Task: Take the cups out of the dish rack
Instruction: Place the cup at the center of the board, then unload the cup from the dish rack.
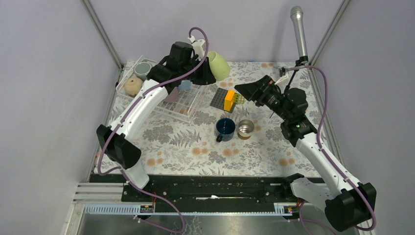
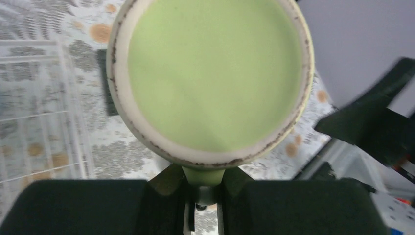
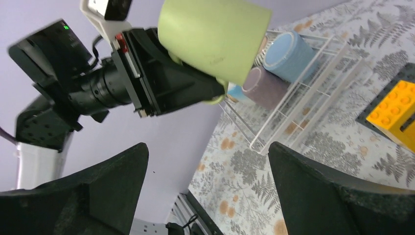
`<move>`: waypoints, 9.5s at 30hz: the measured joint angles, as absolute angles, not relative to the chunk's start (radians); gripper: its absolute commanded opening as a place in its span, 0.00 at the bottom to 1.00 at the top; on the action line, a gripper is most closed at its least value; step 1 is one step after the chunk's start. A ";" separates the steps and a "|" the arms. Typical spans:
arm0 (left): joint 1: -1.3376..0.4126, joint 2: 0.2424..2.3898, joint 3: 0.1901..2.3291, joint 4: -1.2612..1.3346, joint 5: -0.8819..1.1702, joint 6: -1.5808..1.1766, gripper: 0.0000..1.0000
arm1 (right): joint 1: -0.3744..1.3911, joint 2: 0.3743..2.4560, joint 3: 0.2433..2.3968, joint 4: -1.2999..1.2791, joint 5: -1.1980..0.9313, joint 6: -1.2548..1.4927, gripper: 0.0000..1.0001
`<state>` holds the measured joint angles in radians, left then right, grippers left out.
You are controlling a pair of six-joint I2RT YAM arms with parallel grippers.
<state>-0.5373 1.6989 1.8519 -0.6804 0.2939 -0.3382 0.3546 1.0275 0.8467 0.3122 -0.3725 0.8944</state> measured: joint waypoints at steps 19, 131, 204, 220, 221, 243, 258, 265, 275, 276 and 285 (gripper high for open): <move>-0.537 1.553 1.553 -0.272 0.725 -0.711 0.00 | 0.292 1.056 0.814 0.626 -0.518 1.073 0.99; -0.678 1.393 1.443 -0.477 0.394 -0.459 0.99 | 0.364 1.516 1.065 -0.636 0.158 0.579 0.00; -0.371 1.493 1.537 -0.695 -0.234 -0.529 0.99 | 0.424 1.283 1.214 -0.652 0.049 0.497 1.00; -0.077 1.765 1.691 -0.766 -0.377 -0.604 0.99 | 0.426 1.278 1.214 -0.614 0.006 0.482 1.00; -0.065 1.780 1.705 -0.770 -0.377 -0.604 0.99 | 0.426 1.278 1.214 -0.613 0.004 0.480 1.00; -0.012 2.089 2.010 -0.915 -0.309 -0.460 0.99 | 0.426 1.277 1.202 -0.588 -0.021 0.467 1.00; -0.013 2.123 2.014 -0.947 -0.231 -0.391 0.99 | 0.426 1.276 1.195 -0.580 -0.021 0.467 1.00; -0.014 2.131 2.014 -0.948 -0.229 -0.390 0.98 | 0.426 1.276 1.178 -0.569 -0.023 0.467 1.00; -0.024 2.138 2.016 -0.945 -0.238 -0.390 0.81 | 0.426 1.276 1.174 -0.565 -0.029 0.467 1.00; -0.025 2.138 2.016 -0.945 -0.240 -0.390 0.78 | 0.426 1.276 1.174 -0.565 -0.029 0.467 1.00; -0.052 2.126 1.992 -0.921 -0.252 -0.397 0.72 | 0.426 1.276 1.172 -0.565 -0.029 0.467 1.00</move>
<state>-0.0525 2.1262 1.9923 -0.9215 -0.2516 -0.3973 0.4259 1.2758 1.1721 -0.5648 -0.0292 0.4671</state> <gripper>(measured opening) 0.915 0.994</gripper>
